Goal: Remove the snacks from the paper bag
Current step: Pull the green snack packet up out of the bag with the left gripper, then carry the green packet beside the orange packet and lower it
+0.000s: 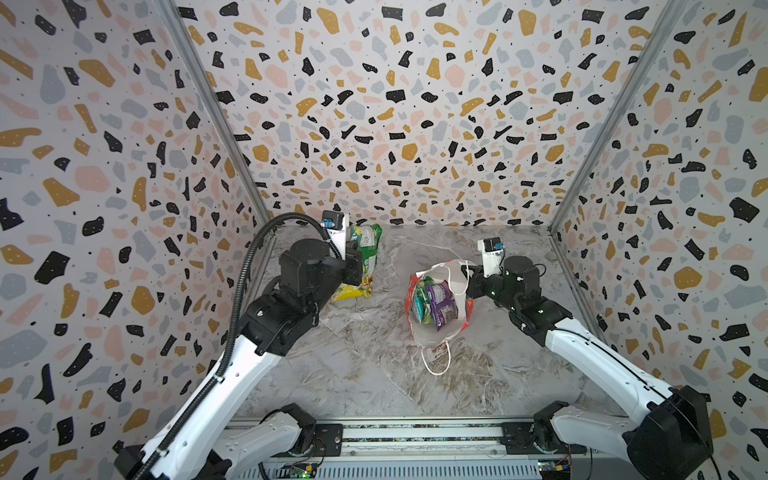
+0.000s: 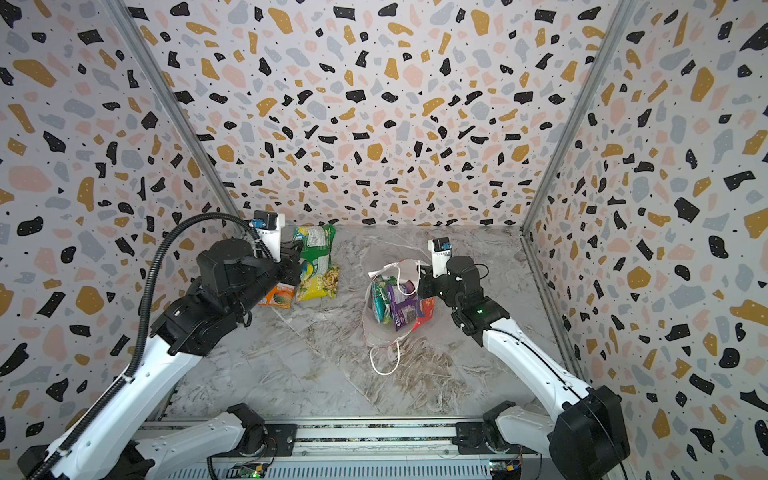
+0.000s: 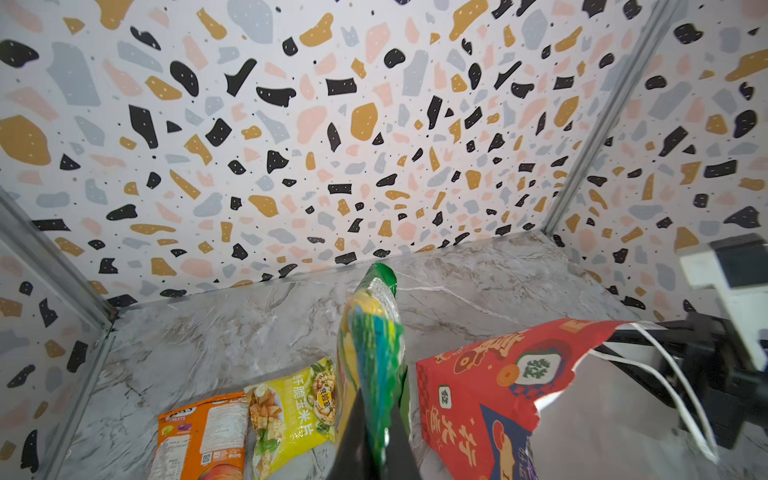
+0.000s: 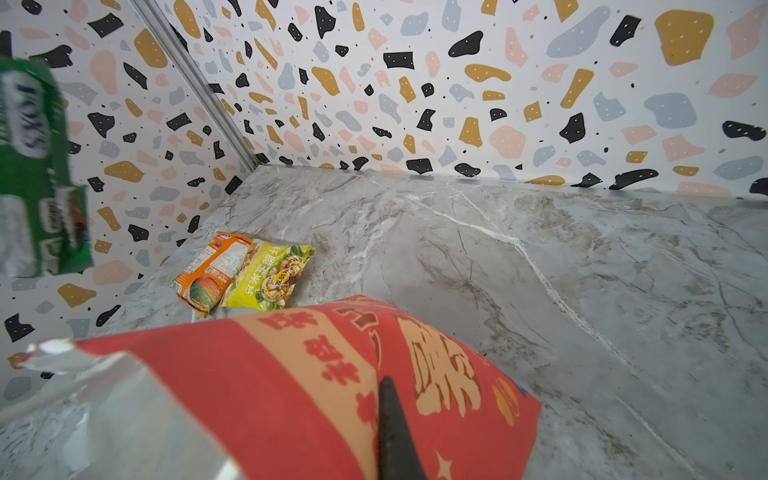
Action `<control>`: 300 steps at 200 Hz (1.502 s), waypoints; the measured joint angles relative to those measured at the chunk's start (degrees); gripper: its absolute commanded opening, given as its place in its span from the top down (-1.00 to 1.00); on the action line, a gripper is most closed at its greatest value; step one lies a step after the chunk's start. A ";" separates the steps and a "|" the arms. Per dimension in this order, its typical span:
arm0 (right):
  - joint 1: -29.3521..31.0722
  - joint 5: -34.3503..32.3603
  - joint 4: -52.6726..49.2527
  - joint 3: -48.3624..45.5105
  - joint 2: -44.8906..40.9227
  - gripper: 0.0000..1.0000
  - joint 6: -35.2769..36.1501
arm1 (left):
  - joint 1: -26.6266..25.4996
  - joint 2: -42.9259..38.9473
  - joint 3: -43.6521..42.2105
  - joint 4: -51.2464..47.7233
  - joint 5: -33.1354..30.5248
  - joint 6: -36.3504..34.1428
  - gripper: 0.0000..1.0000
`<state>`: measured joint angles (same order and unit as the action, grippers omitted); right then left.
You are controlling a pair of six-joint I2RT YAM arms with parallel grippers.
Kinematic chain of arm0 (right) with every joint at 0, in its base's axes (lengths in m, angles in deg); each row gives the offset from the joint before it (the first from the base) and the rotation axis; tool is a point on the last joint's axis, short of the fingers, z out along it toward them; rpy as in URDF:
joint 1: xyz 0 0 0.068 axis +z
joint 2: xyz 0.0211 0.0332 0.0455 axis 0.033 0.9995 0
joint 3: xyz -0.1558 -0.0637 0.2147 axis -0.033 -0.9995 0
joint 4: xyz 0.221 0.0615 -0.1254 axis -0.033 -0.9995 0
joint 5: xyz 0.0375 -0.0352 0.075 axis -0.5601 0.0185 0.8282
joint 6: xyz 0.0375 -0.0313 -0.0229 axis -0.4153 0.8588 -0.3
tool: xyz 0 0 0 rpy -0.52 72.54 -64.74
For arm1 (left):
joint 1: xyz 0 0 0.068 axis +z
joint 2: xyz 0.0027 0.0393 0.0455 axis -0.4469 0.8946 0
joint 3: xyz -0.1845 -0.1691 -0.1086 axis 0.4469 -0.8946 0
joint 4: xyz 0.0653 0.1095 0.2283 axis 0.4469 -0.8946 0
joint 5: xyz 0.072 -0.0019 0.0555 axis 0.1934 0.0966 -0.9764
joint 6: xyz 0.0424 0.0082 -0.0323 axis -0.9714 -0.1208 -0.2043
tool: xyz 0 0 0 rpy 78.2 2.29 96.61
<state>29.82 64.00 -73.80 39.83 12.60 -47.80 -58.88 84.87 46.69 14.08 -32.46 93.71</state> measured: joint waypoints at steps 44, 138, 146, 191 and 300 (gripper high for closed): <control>-0.35 0.02 0.00 0.00 0.00 1.00 -0.02 | 1.53 12.85 -7.50 4.13 -0.17 3.52 1.00; -1.07 0.44 0.00 -0.04 0.00 1.00 -0.07 | 3.48 16.57 -0.42 -9.44 -7.67 6.38 1.00; -1.09 0.48 0.00 -0.04 0.00 1.00 -0.07 | 3.76 15.50 -0.42 -12.04 -9.11 6.38 1.00; -1.20 0.70 0.02 -0.07 0.00 1.00 -0.26 | 6.40 12.79 -0.42 -26.12 -19.26 6.05 1.00; -1.51 0.83 0.48 -0.50 -0.13 1.00 -0.48 | 10.12 22.69 -6.34 -30.18 -35.52 0.79 1.00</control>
<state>28.31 64.83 -73.32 39.33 12.47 -48.28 -48.76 107.55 40.35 -16.10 -67.98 94.49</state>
